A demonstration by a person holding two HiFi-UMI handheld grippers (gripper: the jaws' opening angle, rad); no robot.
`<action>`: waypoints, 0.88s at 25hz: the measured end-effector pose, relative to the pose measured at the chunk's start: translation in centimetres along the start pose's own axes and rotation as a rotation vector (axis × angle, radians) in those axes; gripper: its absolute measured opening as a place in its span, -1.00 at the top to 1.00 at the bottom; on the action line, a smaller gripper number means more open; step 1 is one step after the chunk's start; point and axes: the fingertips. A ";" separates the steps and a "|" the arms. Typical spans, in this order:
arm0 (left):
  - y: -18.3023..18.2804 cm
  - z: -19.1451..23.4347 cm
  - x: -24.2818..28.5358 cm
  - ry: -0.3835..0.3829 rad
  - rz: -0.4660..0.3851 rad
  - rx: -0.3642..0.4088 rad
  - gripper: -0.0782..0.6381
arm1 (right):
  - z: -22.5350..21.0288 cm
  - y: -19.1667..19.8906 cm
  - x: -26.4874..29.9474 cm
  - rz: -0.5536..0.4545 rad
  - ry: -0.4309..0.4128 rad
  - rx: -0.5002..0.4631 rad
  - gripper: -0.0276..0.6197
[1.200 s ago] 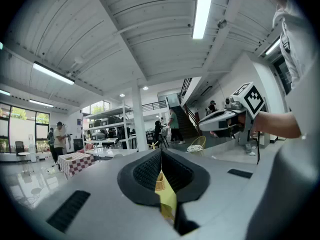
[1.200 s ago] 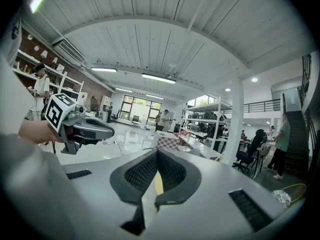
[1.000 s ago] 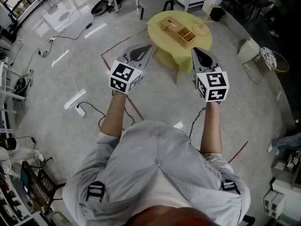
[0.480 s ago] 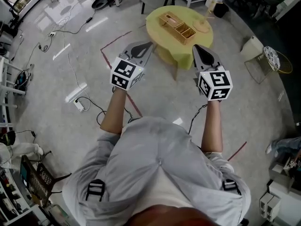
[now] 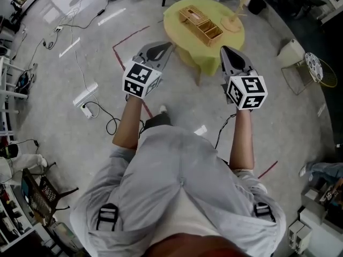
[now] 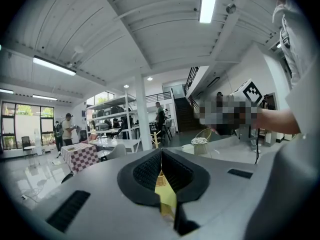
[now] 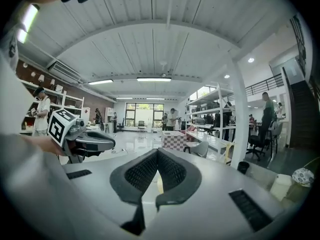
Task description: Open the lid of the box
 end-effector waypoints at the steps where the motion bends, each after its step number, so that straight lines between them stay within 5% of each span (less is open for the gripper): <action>1: 0.0 0.3 0.5 0.001 0.002 0.001 0.70 | -0.4 -0.1 0.5 0.000 0.001 0.006 0.84; 22: -1.3 17.8 17.8 0.078 0.020 -0.002 0.70 | -9.4 -3.7 21.3 0.123 0.033 -0.026 0.84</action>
Point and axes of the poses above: the fingertips, and each gripper's own axes: x forward along the fingers, z to its left, y out of its underside, and after that the axes turned 10 degrees about z, right-handed
